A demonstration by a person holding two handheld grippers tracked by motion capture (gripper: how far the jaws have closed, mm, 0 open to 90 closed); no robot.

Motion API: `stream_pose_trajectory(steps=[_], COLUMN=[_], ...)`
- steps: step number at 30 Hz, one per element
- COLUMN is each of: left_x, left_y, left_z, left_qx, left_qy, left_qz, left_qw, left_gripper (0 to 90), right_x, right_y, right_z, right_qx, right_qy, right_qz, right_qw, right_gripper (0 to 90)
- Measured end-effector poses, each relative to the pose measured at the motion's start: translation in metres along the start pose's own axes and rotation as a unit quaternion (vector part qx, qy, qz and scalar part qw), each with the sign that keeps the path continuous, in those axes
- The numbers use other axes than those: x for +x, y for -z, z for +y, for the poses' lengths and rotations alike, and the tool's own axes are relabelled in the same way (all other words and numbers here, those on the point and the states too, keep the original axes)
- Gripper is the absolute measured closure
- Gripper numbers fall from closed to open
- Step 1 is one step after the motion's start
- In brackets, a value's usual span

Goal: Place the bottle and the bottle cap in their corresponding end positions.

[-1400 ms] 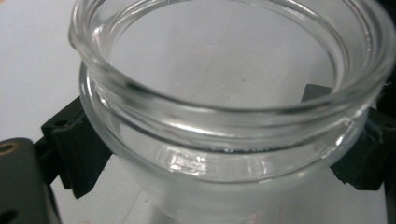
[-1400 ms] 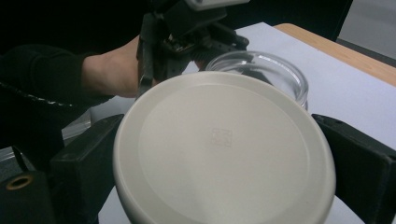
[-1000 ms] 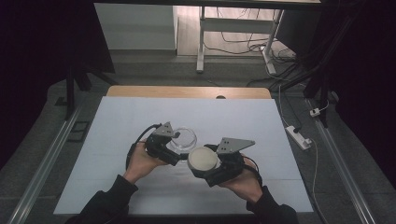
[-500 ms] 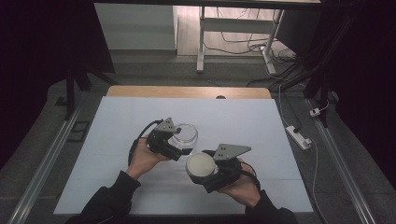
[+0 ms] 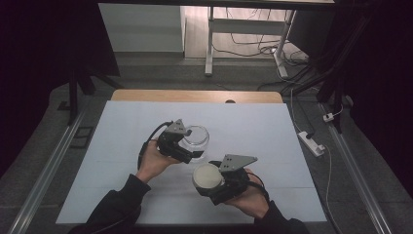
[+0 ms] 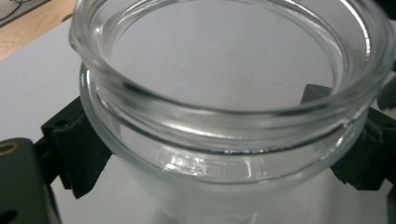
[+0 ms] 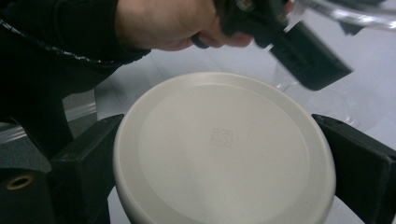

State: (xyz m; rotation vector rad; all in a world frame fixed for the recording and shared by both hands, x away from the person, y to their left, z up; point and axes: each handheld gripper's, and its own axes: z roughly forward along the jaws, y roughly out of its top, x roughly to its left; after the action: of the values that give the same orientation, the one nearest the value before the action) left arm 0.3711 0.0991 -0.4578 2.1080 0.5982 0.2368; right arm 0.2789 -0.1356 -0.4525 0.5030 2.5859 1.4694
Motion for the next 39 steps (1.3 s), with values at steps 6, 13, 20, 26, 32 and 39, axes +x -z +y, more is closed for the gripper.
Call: stream_pose_trajectory(steps=[6,13,20,26,32,39], left_x=[0.004,0.01,0.019,0.025,0.032,0.04], left_y=[-0.006,-0.014,-0.023,-0.03,-0.038,-0.046], left_z=[0.005,0.007,0.006,0.007,0.009,0.007], left_qx=[-0.005,-0.005,-0.007,-0.009,-0.012,-0.01], left_qy=[-0.002,-0.002,-0.001,-0.007,-0.006,-0.005], left_qz=[0.002,0.005,0.007,0.008,0.011,0.016], left_qw=[1.0,1.0,0.9999,0.9999,0.9999,0.9998], left_gripper=[7.4,7.4,7.5,7.4,7.4,7.4], right_x=[0.001,0.0,-0.001,-0.001,-0.001,-0.003], right_y=[-0.006,-0.013,-0.02,-0.028,-0.034,-0.044], right_z=[-0.004,-0.01,-0.016,-0.022,-0.026,-0.033], right_qx=[0.008,0.013,0.019,0.027,0.027,0.036], right_qy=[0.004,0.01,0.01,0.016,0.019,0.025], right_qz=[0.001,-0.002,-0.002,-0.002,-0.004,-0.008], right_qw=[1.0,0.9999,0.9998,0.9995,0.9995,0.999], right_gripper=[7.3,7.3,7.3,7.3,7.3,7.2])
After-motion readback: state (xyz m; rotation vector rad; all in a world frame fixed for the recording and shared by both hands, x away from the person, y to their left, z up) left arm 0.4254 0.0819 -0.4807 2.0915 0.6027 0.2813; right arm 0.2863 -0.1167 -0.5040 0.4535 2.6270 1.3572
